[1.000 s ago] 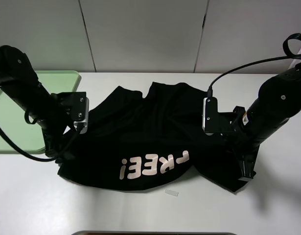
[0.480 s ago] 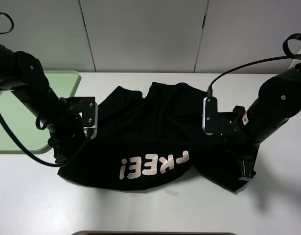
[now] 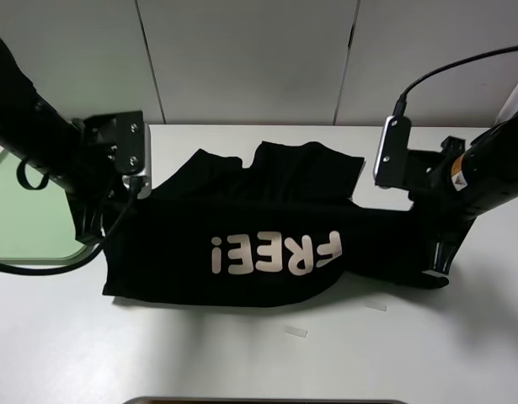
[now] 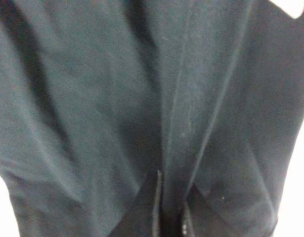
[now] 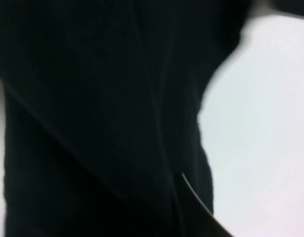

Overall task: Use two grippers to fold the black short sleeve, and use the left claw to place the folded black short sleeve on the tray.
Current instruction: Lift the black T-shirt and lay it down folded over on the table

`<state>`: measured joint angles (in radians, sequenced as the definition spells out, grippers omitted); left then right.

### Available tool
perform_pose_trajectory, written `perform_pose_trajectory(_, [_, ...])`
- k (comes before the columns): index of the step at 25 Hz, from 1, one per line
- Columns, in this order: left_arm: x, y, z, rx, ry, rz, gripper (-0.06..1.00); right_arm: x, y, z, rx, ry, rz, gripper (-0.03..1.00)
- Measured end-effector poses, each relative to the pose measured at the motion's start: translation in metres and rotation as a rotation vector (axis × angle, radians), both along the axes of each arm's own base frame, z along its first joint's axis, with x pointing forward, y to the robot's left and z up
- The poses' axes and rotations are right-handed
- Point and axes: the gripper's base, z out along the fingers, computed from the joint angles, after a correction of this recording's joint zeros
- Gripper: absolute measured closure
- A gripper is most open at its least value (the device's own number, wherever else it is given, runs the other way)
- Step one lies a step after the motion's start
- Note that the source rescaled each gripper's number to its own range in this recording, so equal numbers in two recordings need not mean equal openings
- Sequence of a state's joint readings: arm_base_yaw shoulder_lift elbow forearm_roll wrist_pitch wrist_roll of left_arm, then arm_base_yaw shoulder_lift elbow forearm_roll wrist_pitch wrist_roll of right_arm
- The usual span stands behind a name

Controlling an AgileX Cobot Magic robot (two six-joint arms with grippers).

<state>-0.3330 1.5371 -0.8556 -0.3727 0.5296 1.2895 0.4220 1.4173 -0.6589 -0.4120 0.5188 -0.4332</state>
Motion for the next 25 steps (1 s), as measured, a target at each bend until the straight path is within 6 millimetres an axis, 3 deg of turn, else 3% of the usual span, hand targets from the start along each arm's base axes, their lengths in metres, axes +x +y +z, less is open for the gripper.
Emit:
perform_pose_trajectory(4, [-0.013,0.0,0.04,-0.106,-0.116,0.036,0.94,-0.01,-0.014,0.038,0.018,-0.173,-0.101,0.97])
perform_pose_trajectory(9, [-0.049,-0.005,0.093,-0.203,-0.3,-0.029,0.94,-0.037,-0.032,0.087,0.105,-0.381,-0.194,0.97])
perform_pose_trajectory(14, [-0.092,-0.003,0.135,-0.301,-0.468,-0.105,0.94,-0.082,-0.054,0.132,0.208,-0.6,-0.207,0.97])
perform_pose_trajectory(19, [-0.128,0.012,0.172,-0.402,-0.633,-0.116,0.94,-0.126,-0.072,0.172,0.204,-0.835,-0.086,0.97])
perform_pose_trajectory(22, [-0.134,0.018,0.185,-0.424,-0.731,-0.096,0.94,-0.135,-0.074,0.197,0.199,-0.938,-0.026,0.97])
perform_pose_trajectory(25, [-0.118,0.015,0.181,-0.352,-0.766,-0.09,0.94,-0.119,-0.067,0.205,0.157,-0.937,0.002,0.97])
